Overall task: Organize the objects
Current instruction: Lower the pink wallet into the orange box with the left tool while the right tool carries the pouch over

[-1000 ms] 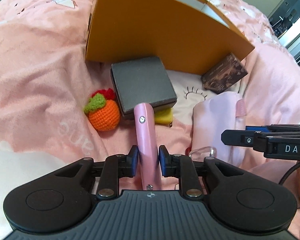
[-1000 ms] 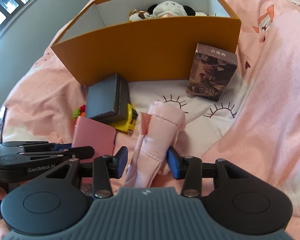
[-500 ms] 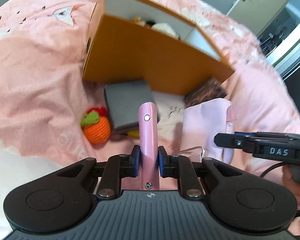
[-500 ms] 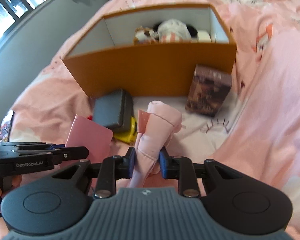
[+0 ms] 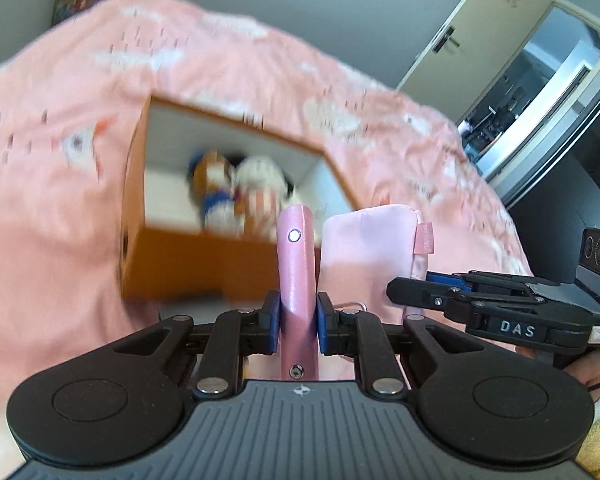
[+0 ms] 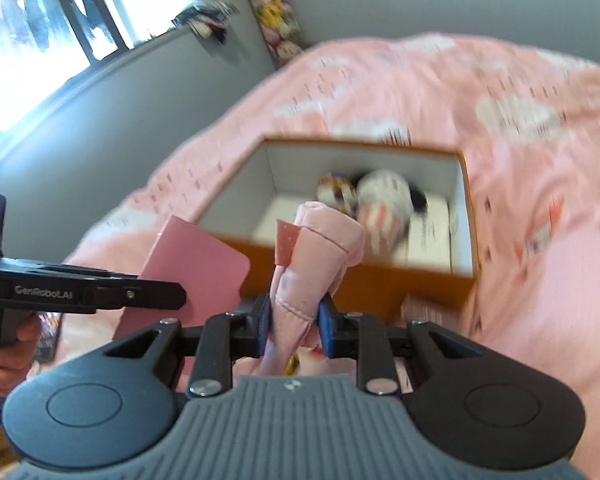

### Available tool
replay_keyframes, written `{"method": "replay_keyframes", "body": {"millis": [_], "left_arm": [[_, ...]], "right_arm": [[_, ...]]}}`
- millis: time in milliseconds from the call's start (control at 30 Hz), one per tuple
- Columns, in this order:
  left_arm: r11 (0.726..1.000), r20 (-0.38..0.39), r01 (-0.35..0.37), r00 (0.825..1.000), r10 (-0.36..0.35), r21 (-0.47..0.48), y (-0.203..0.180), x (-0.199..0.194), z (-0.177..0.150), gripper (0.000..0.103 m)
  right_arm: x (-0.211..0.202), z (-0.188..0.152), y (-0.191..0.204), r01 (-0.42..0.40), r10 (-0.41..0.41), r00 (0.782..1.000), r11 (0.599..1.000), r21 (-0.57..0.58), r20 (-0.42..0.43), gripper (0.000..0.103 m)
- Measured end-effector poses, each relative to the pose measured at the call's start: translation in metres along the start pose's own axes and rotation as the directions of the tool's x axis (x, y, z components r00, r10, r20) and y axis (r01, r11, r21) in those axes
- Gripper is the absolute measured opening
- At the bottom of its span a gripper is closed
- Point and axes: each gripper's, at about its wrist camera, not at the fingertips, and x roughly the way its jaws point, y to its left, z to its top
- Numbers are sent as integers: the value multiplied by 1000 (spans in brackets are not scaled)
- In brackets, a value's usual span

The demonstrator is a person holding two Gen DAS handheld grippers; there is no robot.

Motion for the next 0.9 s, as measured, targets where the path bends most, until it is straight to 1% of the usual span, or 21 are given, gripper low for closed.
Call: {"method": "replay_keyframes", "body": {"millis": [67,133,267,333,400,500,533,600,700,833,900], "left_arm": [[1000,34,-18,999,18,20,-3,-1,17,20],[999,59,-38,998,36,24,-2,1,34,20],[998,80,-58,995,56,19,5,18,65,20],[997,72,-81,994,80,10,12,33,77,20],[992,47,-125,991,125,1,21,56,88,20],[980,1,-200,980,200,-3,35,90,98,20],[974,-17,-225,974,225,3,39,101,100,20],[959,-52,-281,958,282,31,45,122,102,20],[930,-100,-356,926,364,88,47,151,107,20],[907,-149,-391,898,413,157,46,179,112,20],[885,-166,-419,876,452,203,45,191,114,20]], "right_arm": [[-1,15,1,-16,16,999,1000,-15,34,26],[-1,29,1,-9,11,998,999,-31,61,26],[8,54,-6,15,-10,995,999,-43,96,26],[16,65,-14,19,-16,995,999,-27,102,26],[27,73,-21,38,-36,994,999,-19,106,26],[47,80,-32,63,-61,993,998,-20,98,26],[54,82,-37,64,-63,994,998,-17,89,26],[70,85,-45,63,-62,996,998,-7,66,26],[88,84,-52,55,-54,997,998,-9,49,26],[101,84,-58,41,-40,998,999,-8,46,26],[106,85,-63,33,-33,998,999,-3,44,26]]}}
